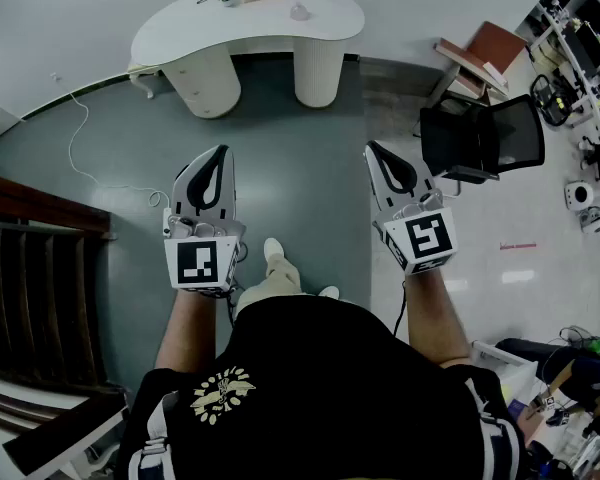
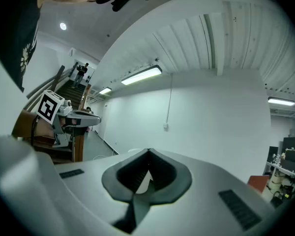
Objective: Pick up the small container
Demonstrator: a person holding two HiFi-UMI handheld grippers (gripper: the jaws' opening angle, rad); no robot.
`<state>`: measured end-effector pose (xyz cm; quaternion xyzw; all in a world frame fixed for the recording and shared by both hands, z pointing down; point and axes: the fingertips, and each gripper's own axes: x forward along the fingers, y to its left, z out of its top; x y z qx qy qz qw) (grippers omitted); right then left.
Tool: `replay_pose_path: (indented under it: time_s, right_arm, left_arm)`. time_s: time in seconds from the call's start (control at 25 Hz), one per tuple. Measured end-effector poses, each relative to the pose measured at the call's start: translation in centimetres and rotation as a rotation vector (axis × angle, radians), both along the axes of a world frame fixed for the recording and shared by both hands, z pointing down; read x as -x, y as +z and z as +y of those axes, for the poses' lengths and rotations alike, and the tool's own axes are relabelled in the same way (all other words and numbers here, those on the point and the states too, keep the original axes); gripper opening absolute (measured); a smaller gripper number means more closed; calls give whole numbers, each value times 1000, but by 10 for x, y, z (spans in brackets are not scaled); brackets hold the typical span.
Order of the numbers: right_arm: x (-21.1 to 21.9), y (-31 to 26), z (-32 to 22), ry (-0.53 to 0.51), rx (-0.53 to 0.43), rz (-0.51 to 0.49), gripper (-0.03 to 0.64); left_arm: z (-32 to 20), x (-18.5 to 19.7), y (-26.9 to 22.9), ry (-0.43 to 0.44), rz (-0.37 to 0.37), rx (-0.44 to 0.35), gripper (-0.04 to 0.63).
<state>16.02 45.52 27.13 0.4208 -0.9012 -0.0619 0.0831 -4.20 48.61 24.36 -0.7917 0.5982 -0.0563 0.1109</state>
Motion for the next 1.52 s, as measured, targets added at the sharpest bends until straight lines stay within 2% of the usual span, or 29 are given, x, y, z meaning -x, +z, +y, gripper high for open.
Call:
replay_pose_path:
  time_s: [0.24,0.4,0.6,0.64,0.76,0.88,1.04,1.2,1.36,1.52]
  right_arm:
    - [38,13,-36,5,16,6,29]
    - [52,9,-65,39,4,-39,31]
    - [84,-3,-105,24,-27,-33,35]
    - [91,-4,-111,19,-27,-33,54]
    - [110,-4,-126,25,-16,-30,180]
    - [118,3,-140,63,18,-34,235]
    - [123,15,-162,99,79,-22,253]
    - [125,21,-180,105,103,-33,262]
    - [128,26,-202,90,105,-52,264]
    - [131,35,-231,66,106,-24,265]
  left_arm:
    - [-44,42,7,-15,43,-8,18]
    - [-76,60,11,1,64,-10,18]
    - [-123,85,8,33,56,-29,18]
    - [-130,91,9,41,57,-22,18]
    - [-151,104,15,77,66,13,18]
    - [-166,113,20,98,73,25,18]
    - [-187,123,21,113,85,26,18]
    - [-211,136,29,70,54,45,18]
    - [-231,142,29,45,48,6,18]
    - [-258,146,36,21,65,47,18]
